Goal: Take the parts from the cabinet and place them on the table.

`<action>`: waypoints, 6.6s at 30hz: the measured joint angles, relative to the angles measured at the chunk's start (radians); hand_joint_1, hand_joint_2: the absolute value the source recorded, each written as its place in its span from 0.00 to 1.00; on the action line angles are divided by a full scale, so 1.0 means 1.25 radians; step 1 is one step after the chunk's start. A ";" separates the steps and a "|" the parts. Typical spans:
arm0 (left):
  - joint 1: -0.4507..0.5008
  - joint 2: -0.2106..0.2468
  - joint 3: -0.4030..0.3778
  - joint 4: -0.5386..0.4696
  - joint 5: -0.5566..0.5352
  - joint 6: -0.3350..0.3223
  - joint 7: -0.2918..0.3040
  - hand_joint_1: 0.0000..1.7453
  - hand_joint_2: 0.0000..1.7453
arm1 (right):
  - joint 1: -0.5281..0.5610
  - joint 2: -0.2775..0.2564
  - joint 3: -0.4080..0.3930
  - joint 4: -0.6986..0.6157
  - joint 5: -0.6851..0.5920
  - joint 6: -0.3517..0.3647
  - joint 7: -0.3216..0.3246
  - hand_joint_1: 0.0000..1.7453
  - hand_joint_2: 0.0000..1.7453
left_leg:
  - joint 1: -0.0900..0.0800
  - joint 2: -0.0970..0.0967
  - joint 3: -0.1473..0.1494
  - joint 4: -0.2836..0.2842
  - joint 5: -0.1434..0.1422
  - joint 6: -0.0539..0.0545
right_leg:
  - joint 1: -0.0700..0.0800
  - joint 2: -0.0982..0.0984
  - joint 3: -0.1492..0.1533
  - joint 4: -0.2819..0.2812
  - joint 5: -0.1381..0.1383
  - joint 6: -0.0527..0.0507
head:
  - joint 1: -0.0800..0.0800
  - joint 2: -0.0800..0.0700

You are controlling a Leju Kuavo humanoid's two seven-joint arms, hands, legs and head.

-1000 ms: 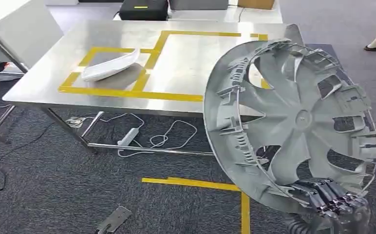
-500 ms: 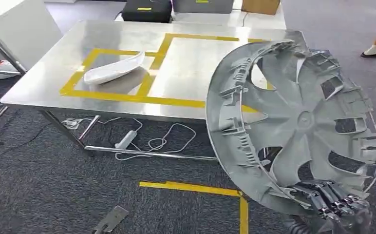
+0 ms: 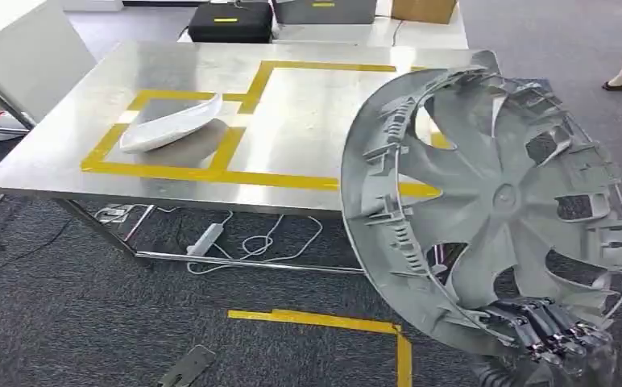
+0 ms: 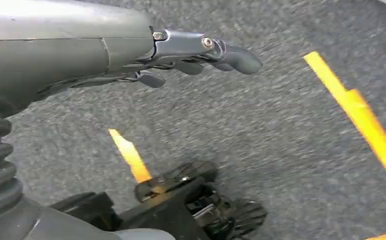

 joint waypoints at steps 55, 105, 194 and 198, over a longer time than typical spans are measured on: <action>-0.016 -0.003 -0.018 -0.004 0.101 -0.003 -0.011 0.00 1.00 | -0.016 -0.037 0.018 -0.001 0.006 0.000 0.038 1.00 1.00 | -0.003 -0.004 0.065 -0.094 0.026 0.024 | 0.001 -0.001 -0.028 0.020 0.020 0.037 | 0.013 0.000; 0.017 0.020 -0.082 -0.010 0.136 -0.061 -0.040 0.00 1.00 | -0.038 0.045 -0.354 0.184 -0.560 0.304 -0.102 1.00 1.00 | -0.009 -0.005 -0.035 -0.065 0.095 0.024 | 0.003 0.003 0.050 -0.007 -0.049 0.023 | 0.005 0.000; -0.010 0.045 -0.199 -0.010 0.161 -0.059 0.044 0.00 1.00 | -0.618 -0.025 0.178 0.664 -0.395 0.498 -0.120 1.00 1.00 | -0.006 0.000 -0.028 -0.065 0.097 0.025 | 0.005 0.009 0.055 -0.007 -0.045 0.024 | 0.005 0.000; -0.010 0.045 -0.201 -0.010 0.162 -0.056 0.056 0.00 1.00 | -0.614 -0.026 0.178 0.669 -0.392 0.492 -0.120 0.00 0.00 | -0.006 0.000 -0.028 -0.065 0.097 0.025 | 0.005 0.009 0.055 -0.007 -0.045 0.024 | 0.004 0.000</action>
